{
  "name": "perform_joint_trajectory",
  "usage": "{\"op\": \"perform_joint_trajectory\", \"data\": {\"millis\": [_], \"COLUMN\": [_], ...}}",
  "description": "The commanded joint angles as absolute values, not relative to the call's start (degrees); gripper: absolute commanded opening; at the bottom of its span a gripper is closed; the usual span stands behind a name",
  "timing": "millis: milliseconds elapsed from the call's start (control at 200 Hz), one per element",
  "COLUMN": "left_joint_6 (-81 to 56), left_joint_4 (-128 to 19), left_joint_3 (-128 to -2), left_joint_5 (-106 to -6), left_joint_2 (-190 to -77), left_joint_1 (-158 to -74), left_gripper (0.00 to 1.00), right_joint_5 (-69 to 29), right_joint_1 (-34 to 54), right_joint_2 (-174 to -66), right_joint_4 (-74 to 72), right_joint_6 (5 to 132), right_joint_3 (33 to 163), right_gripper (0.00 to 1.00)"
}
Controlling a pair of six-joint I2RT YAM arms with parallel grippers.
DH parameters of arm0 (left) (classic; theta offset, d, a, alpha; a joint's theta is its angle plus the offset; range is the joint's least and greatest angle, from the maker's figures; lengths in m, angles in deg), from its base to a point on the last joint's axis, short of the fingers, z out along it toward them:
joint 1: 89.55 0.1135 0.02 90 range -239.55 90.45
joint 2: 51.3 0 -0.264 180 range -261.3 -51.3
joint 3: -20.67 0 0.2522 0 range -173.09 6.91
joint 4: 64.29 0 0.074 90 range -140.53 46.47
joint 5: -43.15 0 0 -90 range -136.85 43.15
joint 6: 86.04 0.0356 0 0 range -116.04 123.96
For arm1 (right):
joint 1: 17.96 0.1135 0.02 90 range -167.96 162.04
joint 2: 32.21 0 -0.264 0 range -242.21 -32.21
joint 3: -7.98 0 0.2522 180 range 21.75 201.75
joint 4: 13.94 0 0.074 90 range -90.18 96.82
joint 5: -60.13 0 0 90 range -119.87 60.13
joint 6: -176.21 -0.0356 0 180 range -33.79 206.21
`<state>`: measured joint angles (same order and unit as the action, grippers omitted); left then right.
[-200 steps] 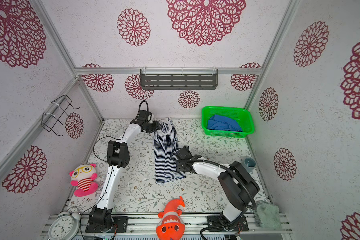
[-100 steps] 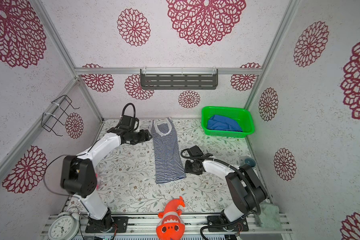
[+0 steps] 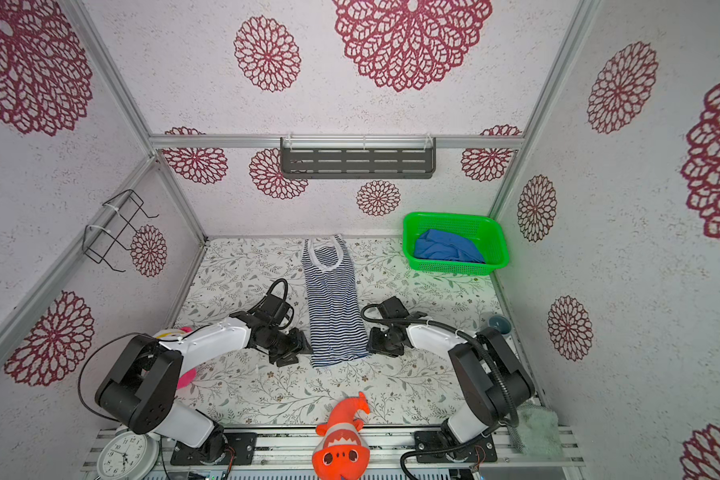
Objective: Fold and stack the tank tops
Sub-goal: 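Release and move both grippers to the tank top's near hem, grasp, then lift the near hem with both grippers and fold it away from the robot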
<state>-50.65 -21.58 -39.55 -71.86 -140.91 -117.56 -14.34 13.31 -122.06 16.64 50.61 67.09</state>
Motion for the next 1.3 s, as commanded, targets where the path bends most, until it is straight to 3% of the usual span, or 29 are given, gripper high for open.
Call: {"op": "perform_joint_trajectory", "data": {"millis": [0,235,530,656,861,1026,1296], "left_joint_6": [-55.11,-56.50,-57.05,-56.08,-55.37,-55.29,-54.04], "left_joint_4": [-23.58,-24.21,-27.42,-26.41,-26.05,-23.26,-13.80], "left_joint_3": [-38.80,-36.85,-36.73,-38.09,-38.29,-36.55,-37.69], "left_joint_5": [-72.52,-72.44,-70.65,-69.63,-68.52,-66.47,-60.83], "left_joint_2": [-140.51,-142.94,-146.35,-147.19,-145.97,-140.81,-131.13], "left_joint_1": [-118.85,-121.19,-122.50,-122.50,-122.58,-122.80,-123.52], "left_gripper": [0.55,0.44,0.40,0.26,0.00,0.00,0.00], "right_joint_5": [-13.11,-13.45,-13.43,-14.02,-16.08,-18.14,-22.13], "right_joint_1": [13.38,14.47,15.61,16.34,18.21,21.16,23.53], "right_joint_2": [-121.16,-120.98,-121.57,-121.85,-119.71,-116.70,-112.91], "right_joint_4": [16.47,15.58,13.37,12.81,15.26,19.28,26.70], "right_joint_6": [49.76,49.11,48.35,48.02,47.54,46.53,48.06], "right_joint_3": [65.06,64.10,62.70,62.79,63.38,64.19,68.43], "right_gripper": [0.44,0.41,0.38,0.31,0.13,0.00,0.00]}}
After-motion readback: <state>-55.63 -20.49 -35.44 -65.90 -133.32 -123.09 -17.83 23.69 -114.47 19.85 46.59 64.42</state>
